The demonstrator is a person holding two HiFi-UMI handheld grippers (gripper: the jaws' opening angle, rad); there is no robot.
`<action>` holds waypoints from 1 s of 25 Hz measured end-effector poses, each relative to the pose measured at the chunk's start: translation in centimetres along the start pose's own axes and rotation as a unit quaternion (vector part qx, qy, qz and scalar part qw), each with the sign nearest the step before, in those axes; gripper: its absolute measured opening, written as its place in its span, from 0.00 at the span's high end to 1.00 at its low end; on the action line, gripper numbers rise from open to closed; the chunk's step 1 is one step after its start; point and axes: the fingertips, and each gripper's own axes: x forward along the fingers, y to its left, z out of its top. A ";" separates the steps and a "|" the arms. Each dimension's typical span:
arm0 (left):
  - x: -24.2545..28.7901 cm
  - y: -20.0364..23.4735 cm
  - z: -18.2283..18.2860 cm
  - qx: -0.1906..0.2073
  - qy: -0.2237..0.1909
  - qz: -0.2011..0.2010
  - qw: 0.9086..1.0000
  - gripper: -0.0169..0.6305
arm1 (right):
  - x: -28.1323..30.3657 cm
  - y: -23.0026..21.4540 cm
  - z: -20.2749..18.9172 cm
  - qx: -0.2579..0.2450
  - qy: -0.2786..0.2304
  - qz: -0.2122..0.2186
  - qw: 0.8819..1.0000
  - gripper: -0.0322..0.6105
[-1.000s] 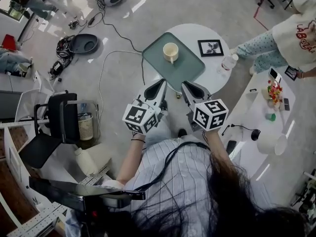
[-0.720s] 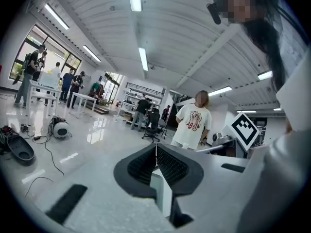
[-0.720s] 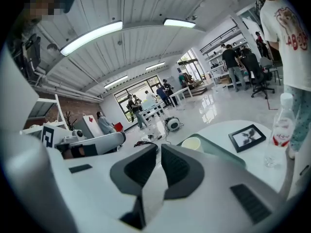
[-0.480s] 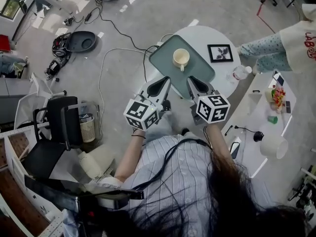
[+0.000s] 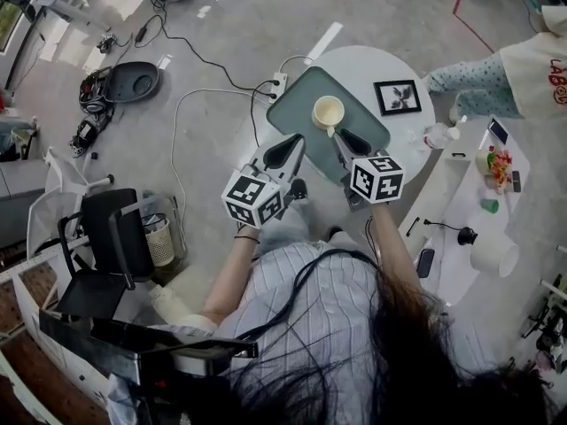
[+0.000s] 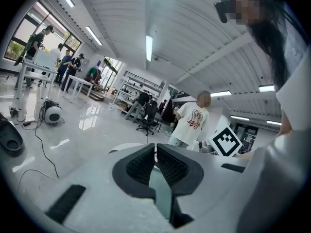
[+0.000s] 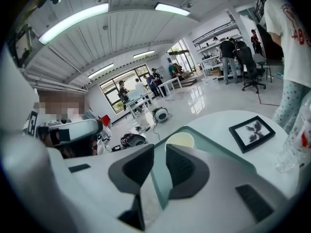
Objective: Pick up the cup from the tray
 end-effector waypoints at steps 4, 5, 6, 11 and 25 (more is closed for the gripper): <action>1.1 1.0 -0.3 0.001 0.016 -0.020 1.000 0.95 | 1.9 -1.5 -0.4 0.007 0.014 -0.012 1.000 0.87; 1.4 1.1 -0.4 0.003 0.021 -0.025 0.999 0.95 | 2.3 -1.8 -0.6 0.007 0.018 -0.014 1.000 0.86; 1.6 1.2 -0.5 0.004 0.025 -0.028 0.999 0.95 | 2.6 -2.1 -0.8 0.007 0.022 -0.015 1.000 0.84; 2.3 2.2 -0.5 0.002 0.034 -0.035 0.999 0.95 | 4.6 -2.7 -1.6 0.000 0.048 -0.012 0.999 0.58; 2.7 3.5 -1.4 -0.008 0.052 -0.041 0.998 0.95 | 9.0 -5.4 -5.2 -0.009 0.101 -0.054 0.993 0.36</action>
